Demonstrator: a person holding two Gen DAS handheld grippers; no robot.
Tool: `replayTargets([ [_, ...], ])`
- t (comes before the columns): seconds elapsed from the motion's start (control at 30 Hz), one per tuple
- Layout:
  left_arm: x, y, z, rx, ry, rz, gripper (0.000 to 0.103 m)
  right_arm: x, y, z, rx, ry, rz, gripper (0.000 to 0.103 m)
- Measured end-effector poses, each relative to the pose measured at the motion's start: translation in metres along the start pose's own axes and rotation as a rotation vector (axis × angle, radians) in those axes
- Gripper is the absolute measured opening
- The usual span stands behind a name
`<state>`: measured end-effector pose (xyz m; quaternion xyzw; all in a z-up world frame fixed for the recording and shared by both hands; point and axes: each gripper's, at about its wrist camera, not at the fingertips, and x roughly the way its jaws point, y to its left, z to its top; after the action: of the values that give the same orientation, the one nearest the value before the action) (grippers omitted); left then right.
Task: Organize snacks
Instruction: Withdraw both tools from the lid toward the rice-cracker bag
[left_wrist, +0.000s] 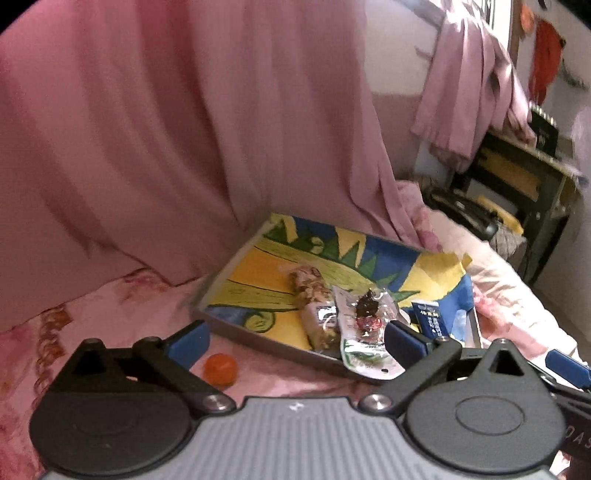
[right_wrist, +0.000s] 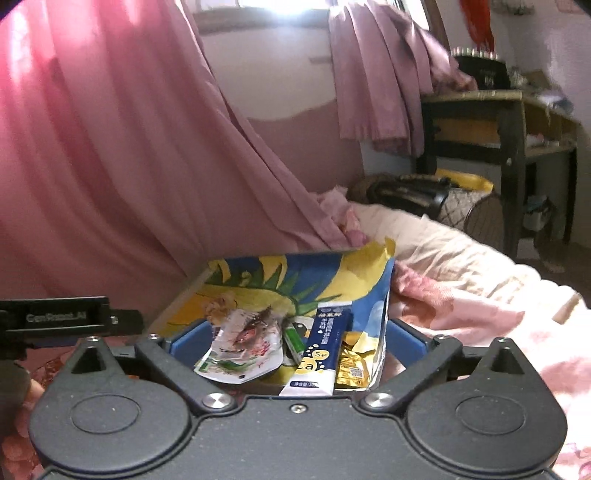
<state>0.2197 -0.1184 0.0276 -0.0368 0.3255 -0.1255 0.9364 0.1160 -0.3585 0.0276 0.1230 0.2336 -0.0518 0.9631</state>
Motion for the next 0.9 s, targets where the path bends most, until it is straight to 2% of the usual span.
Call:
replayTargets([
  [0.27, -0.054, 0.020, -0.023, 0.013, -0.074, 0.036, 0.103, -0.049, 0.016, -0.009, -0.031, -0.067, -0.020, 0.102],
  [0.5, -0.088, 0.042, -0.040, 0.019, -0.087, 0.050, 0.103, -0.088, 0.023, -0.019, -0.013, -0.101, -0.012, 0.102],
  [0.7, -0.110, 0.057, -0.054, 0.024, -0.105, 0.071, 0.103, -0.117, 0.033, -0.031, -0.002, -0.104, 0.007, 0.102],
  [0.9, -0.121, 0.067, -0.071, 0.061, -0.107, 0.086, 0.103, -0.128, 0.043, -0.043, -0.011, -0.065, 0.020, 0.102],
])
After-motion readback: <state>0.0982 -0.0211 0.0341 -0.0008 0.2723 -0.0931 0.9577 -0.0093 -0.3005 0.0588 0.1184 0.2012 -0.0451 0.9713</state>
